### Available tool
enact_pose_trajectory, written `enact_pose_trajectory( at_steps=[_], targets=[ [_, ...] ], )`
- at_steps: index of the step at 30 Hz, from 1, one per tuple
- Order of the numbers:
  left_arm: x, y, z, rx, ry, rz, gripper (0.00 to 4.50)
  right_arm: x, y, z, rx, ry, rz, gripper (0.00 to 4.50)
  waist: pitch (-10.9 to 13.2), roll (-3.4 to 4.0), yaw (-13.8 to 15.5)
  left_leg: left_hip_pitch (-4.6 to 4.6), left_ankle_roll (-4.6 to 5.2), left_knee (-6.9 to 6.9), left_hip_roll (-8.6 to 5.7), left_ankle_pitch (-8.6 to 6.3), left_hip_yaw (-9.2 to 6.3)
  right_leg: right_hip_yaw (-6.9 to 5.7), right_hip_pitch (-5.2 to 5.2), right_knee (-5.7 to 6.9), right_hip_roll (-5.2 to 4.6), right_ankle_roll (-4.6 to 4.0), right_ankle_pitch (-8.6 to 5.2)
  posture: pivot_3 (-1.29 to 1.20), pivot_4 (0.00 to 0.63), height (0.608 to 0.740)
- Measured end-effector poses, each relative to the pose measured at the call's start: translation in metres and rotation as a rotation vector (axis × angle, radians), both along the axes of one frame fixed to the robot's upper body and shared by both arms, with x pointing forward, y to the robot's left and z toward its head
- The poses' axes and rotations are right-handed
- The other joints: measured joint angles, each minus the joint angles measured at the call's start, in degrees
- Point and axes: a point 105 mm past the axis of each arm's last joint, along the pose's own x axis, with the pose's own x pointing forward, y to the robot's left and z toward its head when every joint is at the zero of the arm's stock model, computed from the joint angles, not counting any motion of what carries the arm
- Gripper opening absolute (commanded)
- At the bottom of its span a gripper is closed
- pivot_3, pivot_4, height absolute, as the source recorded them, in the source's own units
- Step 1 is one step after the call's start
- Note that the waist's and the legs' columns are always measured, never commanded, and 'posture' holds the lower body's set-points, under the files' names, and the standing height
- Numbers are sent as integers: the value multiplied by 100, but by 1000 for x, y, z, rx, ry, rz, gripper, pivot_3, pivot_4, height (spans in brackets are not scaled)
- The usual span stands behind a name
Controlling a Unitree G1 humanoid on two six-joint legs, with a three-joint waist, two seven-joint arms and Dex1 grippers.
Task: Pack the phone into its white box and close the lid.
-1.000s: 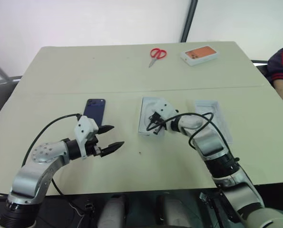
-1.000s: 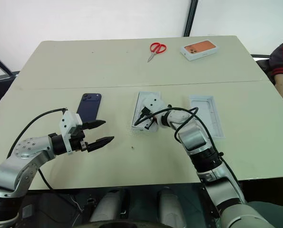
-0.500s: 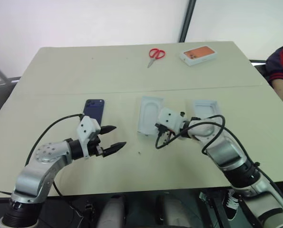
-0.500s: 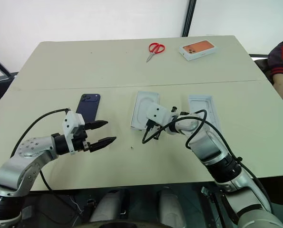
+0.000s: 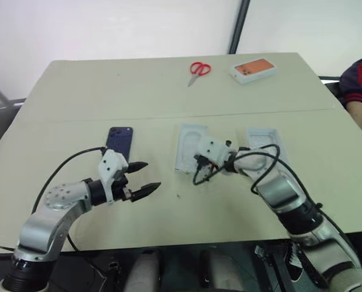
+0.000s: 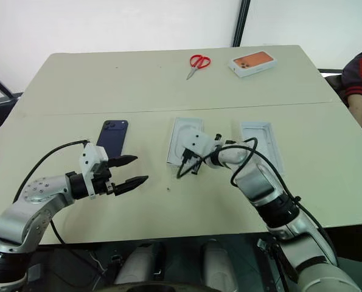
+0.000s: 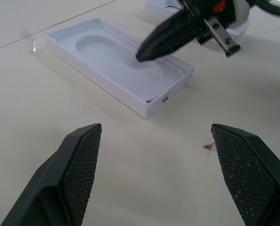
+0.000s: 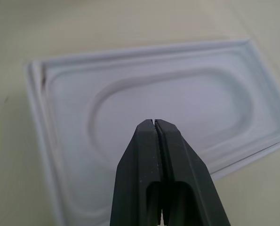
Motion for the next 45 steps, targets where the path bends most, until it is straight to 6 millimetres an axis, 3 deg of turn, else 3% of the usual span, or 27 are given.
enact_pose_trajectory(
  at_steps=[5,8,12,16,19,24,32,35,37,39,40,45],
  targets=[
    [1,1,-1,-1,4,5,3922,20,5,-21,-1,31,-70,63,0,0,16,-1,0,1,-3,0,2,0,0,-1,-3,0,0,0,150,740],
    [2,2,-2,-1,7,11,3922,25,8,-20,-20,0,-65,63,0,0,8,-1,0,2,-3,0,3,1,0,0,-3,0,0,0,150,740],
    [2,4,-1,-2,6,26,3922,25,8,-20,-30,-14,-49,63,0,0,7,-1,0,1,-3,0,2,1,0,0,-3,0,0,0,150,740],
    [1,14,-2,4,11,60,3922,8,-1,-14,6,11,24,63,1,2,30,-6,0,2,-3,0,1,0,-4,-2,-5,0,0,0,150,740],
    [1,21,-2,13,12,83,3922,-17,-8,-2,52,64,146,831,2,2,26,-5,2,2,-3,-1,0,-1,0,-3,-5,0,0,0,150,740],
    [0,21,1,3,7,68,3922,-49,-14,-3,47,136,265,3324,2,2,13,-1,2,2,-1,-1,-1,-2,4,-3,-4,0,0,0,150,740],
    [-8,13,7,5,-7,-30,3922,-53,-11,-18,34,177,261,3324,2,2,23,-1,2,2,-2,-1,-1,0,4,-3,-5,0,0,0,150,740],
    [-9,12,8,14,-13,-44,3922,-50,-14,-25,13,185,238,2447,2,2,28,-2,2,2,-2,-1,-1,-1,4,-4,-5,0,0,0,150,740],
    [-9,11,7,16,-13,-47,3922,-51,-14,-26,-4,176,249,1528,2,2,27,-2,2,2,-2,-1,0,-1,4,-5,-5,0,0,0,150,740],
    [-9,11,6,18,-12,-47,3922,-52,-14,-26,-40,141,278,329,2,2,26,-2,2,2,-3,-1,0,-1,4,-4,-5,0,0,0,150,740],
    [-9,11,6,20,-13,-46,3922,-52,-15,-26,-62,116,293,67,2,2,29,-2,2,2,-3,-1,0,-2,4,-5,-5,0,0,0,150,740],
    [-8,11,6,23,-15,-39,3922,-58,-12,-22,-102,55,391,67,2,2,21,-1,2,2,-1,-1,-1,-2,4,-4,-3,0,0,0,150,740]
  ],
)
